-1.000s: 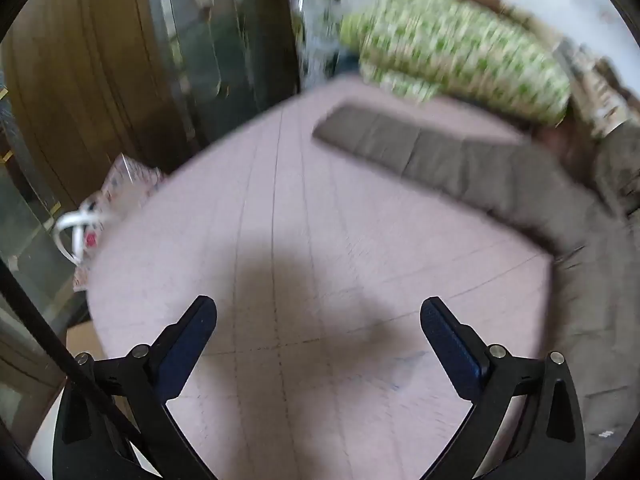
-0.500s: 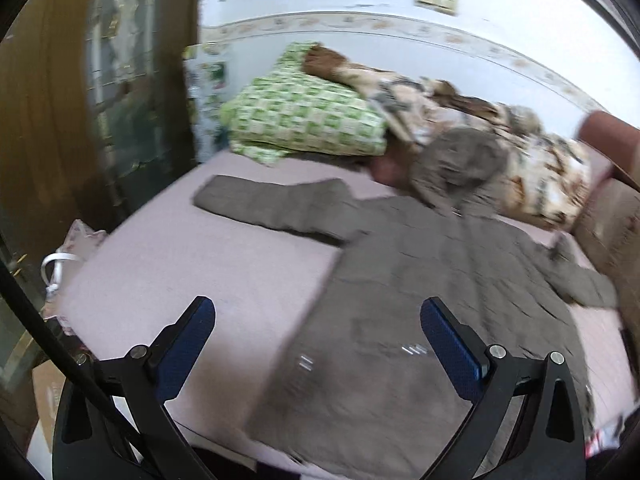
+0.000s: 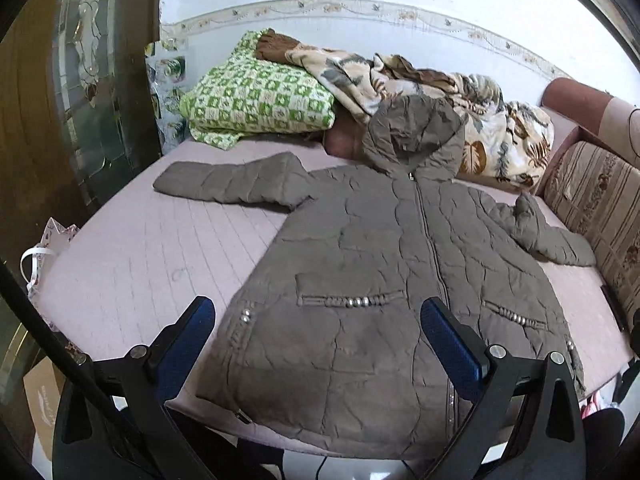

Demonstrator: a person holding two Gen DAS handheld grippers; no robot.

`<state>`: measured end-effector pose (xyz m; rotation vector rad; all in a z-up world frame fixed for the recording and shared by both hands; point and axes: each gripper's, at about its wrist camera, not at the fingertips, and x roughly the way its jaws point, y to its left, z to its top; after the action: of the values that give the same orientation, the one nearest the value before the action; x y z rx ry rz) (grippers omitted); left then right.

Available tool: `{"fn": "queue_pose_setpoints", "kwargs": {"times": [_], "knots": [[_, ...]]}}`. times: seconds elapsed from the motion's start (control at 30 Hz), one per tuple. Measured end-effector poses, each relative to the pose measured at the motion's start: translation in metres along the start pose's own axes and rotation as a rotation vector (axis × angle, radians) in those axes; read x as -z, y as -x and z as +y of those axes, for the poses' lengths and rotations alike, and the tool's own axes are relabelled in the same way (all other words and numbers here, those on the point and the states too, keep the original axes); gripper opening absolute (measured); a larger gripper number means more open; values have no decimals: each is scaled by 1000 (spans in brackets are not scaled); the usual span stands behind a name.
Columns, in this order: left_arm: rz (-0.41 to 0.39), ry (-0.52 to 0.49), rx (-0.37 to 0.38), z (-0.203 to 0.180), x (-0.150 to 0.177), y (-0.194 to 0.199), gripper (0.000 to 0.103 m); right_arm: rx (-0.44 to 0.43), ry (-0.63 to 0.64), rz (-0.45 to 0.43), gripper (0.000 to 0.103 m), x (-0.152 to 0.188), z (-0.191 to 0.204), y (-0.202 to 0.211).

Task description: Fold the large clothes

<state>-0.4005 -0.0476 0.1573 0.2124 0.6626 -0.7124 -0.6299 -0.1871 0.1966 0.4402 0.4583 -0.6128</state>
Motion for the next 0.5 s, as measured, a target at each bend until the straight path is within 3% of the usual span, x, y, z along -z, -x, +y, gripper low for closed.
{"fn": "queue_pose_setpoints", "kwargs": {"times": [0.5], "knots": [[25, -39, 3, -6, 11, -9, 102, -45, 8, 76, 103, 10, 10, -26]]}}
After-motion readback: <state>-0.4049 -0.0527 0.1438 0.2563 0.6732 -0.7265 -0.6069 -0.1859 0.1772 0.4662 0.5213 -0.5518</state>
